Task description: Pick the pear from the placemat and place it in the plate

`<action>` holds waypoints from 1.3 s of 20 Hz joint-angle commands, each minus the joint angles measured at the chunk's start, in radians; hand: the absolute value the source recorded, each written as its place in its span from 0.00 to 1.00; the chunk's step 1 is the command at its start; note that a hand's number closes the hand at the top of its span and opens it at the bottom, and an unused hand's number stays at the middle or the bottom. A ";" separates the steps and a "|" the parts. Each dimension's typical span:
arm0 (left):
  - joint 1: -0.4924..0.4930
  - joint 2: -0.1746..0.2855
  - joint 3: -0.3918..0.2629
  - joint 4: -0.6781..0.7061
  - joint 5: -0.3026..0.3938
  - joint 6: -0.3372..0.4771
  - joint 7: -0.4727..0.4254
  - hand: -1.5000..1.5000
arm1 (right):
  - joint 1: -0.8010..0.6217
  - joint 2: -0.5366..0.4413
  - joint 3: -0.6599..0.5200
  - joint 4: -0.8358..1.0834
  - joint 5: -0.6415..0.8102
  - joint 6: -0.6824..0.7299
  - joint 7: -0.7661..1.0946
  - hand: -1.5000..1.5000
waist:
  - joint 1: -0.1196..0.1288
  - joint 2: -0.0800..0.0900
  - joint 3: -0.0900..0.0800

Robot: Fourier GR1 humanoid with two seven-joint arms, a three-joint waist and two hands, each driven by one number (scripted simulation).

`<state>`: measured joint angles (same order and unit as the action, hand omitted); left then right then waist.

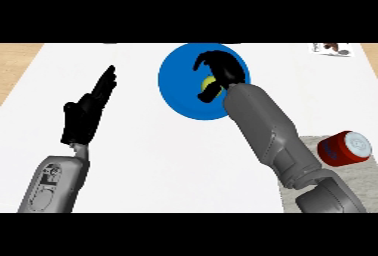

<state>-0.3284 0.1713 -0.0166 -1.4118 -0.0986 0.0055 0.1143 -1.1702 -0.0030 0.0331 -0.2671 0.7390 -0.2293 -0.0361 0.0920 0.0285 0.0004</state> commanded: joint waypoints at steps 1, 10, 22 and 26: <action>0.012 -0.042 -0.023 0.016 -0.016 0.025 -0.023 0.50 | 0.039 0.003 -0.020 0.047 -0.062 -0.052 -0.092 0.00 | 0.004 0.004 0.001; 0.002 -0.005 0.010 0.013 0.004 -0.003 -0.008 0.50 | 0.015 0.003 -0.209 -0.005 -0.314 -0.068 -0.237 0.00 | -0.008 -0.003 0.001; 0.033 -0.006 0.036 0.035 -0.013 0.027 -0.032 0.50 | 0.102 -0.210 -0.388 -0.005 -0.465 0.027 -0.347 0.00 | -0.065 -0.014 0.001; 0.042 0.021 0.057 0.028 -0.001 0.002 -0.052 0.50 | 0.132 -0.310 -0.398 0.027 -0.476 0.150 -0.384 0.00 | -0.061 -0.013 0.001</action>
<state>-0.2831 0.1815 0.0255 -1.4010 -0.0985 0.0111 0.0893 -1.0684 -0.2324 -0.3459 -0.2644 0.2797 -0.1583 -0.3796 0.0315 0.0136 0.0010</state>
